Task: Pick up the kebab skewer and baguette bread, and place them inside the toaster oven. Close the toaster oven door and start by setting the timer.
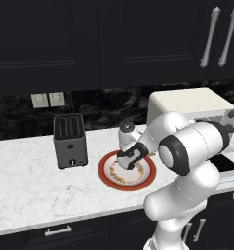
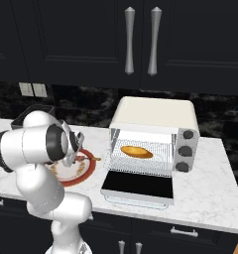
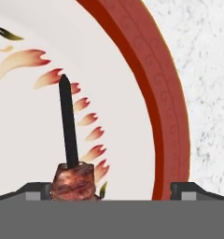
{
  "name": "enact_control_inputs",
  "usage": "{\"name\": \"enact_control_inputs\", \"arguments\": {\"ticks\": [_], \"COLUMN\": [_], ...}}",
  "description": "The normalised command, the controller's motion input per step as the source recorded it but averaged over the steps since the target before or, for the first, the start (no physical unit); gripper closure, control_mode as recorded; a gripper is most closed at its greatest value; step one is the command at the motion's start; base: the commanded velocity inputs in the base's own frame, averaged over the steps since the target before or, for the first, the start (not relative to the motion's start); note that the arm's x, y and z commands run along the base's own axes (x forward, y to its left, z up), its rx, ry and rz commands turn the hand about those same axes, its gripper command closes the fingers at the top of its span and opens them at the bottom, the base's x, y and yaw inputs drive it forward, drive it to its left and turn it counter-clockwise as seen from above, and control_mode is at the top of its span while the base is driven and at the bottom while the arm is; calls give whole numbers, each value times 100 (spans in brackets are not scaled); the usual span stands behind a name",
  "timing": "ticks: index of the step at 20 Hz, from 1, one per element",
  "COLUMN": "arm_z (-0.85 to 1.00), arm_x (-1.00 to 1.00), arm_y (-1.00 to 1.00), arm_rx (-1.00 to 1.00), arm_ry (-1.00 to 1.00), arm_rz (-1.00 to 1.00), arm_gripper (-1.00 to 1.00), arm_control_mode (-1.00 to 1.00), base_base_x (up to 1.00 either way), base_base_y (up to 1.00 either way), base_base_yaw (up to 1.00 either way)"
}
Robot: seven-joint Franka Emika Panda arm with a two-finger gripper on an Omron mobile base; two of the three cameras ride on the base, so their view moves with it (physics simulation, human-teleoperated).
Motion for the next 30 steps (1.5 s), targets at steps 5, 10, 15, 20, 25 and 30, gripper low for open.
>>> {"name": "enact_control_inputs", "arguments": {"ticks": [5,10,15,20,25,30], "arm_z": [-20,-32,-26,-22,-28,-25], "arm_x": [8,0,-15,-28,-19,-12], "arm_y": [0,0,3,0,0,0], "arm_rx": [0,0,0,0,0,0], "arm_ry": [0,0,0,-2,-6,-2], "arm_rz": [0,0,0,0,0,0], "arm_gripper": [-100,-100,-100,-100,100,100], "arm_control_mode": [-100,-100,-100,-100,-100,-100], "base_base_x": [0,0,0,0,0,0], "base_base_y": [0,0,0,0,0,0], "base_base_yaw": [0,0,0,0,0,0]}}
